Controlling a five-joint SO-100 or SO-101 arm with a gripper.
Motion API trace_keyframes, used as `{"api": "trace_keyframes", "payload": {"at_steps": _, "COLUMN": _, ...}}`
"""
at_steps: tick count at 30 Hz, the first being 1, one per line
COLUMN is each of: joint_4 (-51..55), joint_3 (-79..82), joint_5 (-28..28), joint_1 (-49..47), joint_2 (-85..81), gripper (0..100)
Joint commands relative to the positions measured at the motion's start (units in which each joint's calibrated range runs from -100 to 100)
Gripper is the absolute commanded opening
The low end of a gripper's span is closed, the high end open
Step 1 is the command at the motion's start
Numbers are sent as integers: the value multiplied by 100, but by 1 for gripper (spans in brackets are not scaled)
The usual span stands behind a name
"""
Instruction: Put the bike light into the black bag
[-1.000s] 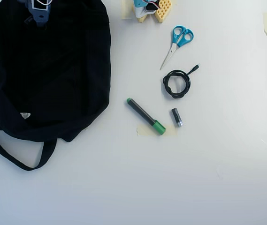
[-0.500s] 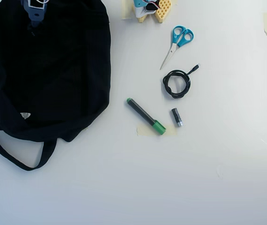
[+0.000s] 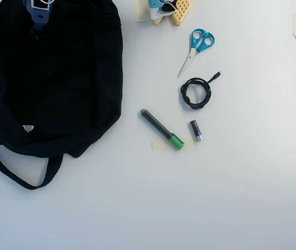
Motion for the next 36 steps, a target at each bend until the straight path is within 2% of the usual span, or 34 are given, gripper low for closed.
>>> {"api": "trace_keyframes", "payload": {"at_steps": 1, "joint_4": -24, "joint_3": -284, "joint_5": -11, "joint_1": -153, "joint_2": -204, "gripper": 23}}
{"api": "trace_keyframes", "payload": {"at_steps": 6, "joint_4": 2, "joint_3": -563, "joint_5": -5, "joint_1": -407, "joint_2": -221, "gripper": 22}}
{"api": "trace_keyframes", "payload": {"at_steps": 15, "joint_4": 1415, "joint_3": -2494, "joint_5": -5, "joint_1": -938, "joint_2": -221, "gripper": 22}}
{"api": "trace_keyframes", "payload": {"at_steps": 17, "joint_4": 1889, "joint_3": -3096, "joint_5": -5, "joint_1": -1148, "joint_2": -221, "gripper": 10}}
{"api": "trace_keyframes", "payload": {"at_steps": 19, "joint_4": 2250, "joint_3": -3573, "joint_5": -5, "joint_1": -1380, "joint_2": -221, "gripper": 3}}
{"api": "trace_keyframes", "payload": {"at_steps": 24, "joint_4": 3525, "joint_3": -4920, "joint_5": 21, "joint_1": -2382, "joint_2": -221, "gripper": 2}}
{"api": "trace_keyframes", "payload": {"at_steps": 30, "joint_4": 4895, "joint_3": -5504, "joint_5": 31, "joint_1": -2980, "joint_2": -221, "gripper": 2}}
{"api": "trace_keyframes", "payload": {"at_steps": 36, "joint_4": 4903, "joint_3": -5405, "joint_5": 31, "joint_1": -3429, "joint_2": -221, "gripper": 2}}
